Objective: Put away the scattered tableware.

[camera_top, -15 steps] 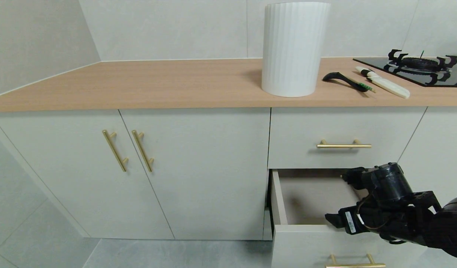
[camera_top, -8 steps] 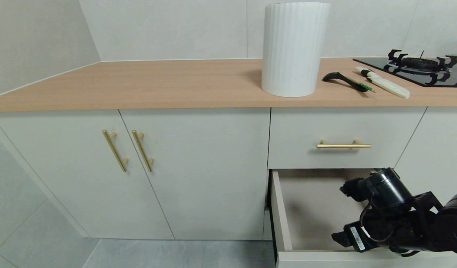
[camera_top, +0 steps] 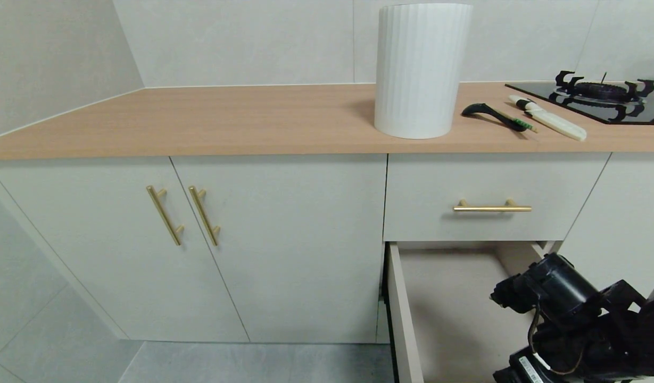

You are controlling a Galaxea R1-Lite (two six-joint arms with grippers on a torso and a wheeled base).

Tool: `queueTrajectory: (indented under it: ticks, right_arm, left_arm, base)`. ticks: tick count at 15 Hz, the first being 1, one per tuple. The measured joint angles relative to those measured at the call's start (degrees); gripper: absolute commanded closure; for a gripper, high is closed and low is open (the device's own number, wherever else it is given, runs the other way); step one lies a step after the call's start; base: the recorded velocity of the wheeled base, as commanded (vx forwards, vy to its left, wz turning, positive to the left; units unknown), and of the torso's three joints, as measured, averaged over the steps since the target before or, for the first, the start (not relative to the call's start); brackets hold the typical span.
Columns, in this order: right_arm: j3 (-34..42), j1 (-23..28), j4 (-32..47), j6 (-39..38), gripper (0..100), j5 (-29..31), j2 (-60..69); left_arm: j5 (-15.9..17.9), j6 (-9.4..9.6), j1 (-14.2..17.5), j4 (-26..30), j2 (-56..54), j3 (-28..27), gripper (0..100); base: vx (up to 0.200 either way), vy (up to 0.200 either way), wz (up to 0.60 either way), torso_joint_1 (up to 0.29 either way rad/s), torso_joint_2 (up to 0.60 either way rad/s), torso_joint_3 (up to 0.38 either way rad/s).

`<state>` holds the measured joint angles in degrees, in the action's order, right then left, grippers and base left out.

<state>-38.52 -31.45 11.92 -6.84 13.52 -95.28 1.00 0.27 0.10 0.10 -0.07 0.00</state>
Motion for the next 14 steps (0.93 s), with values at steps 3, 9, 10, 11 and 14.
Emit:
queueTrajectory:
  ticks: [3, 9, 10, 11, 14]
  right_arm:
    - [-0.3, -1.0, 3.8, 1.0, 0, 0.1, 0.7]
    - [0.0, -3.6, 7.6, 2.1, 0, 0.0, 0.9]
    - [-0.3, -3.7, 7.3, 1.8, 0, 0.0, 0.9]
    - [-0.8, -3.6, 7.2, 1.6, 0, 0.1, 1.0]
    - [-3.7, -3.3, 4.8, -4.9, 0, 0.4, 1.1]
  left_arm:
    - [0.0, -0.02, 0.1, 0.0, 0.0, 0.0, 0]
    - [0.0, -0.02, 0.0, 0.0, 0.0, 0.0, 0]
    - [0.0, 0.00, 0.0, 0.0, 0.0, 0.0, 0]
    - [0.0, -0.02, 0.0, 0.0, 0.0, 0.0, 0]
    - [0.0, -0.02, 0.0, 0.0, 0.0, 0.0, 0]
  base:
    - [0.000, 0.000, 0.00, 0.000, 0.00, 0.000]
    - [0.000, 0.000, 0.00, 0.000, 0.00, 0.000]
    - [0.000, 0.000, 0.00, 0.000, 0.00, 0.000]
    - [0.000, 0.000, 0.00, 0.000, 0.00, 0.000]
    - [0.000, 0.000, 0.00, 0.000, 0.00, 0.000]
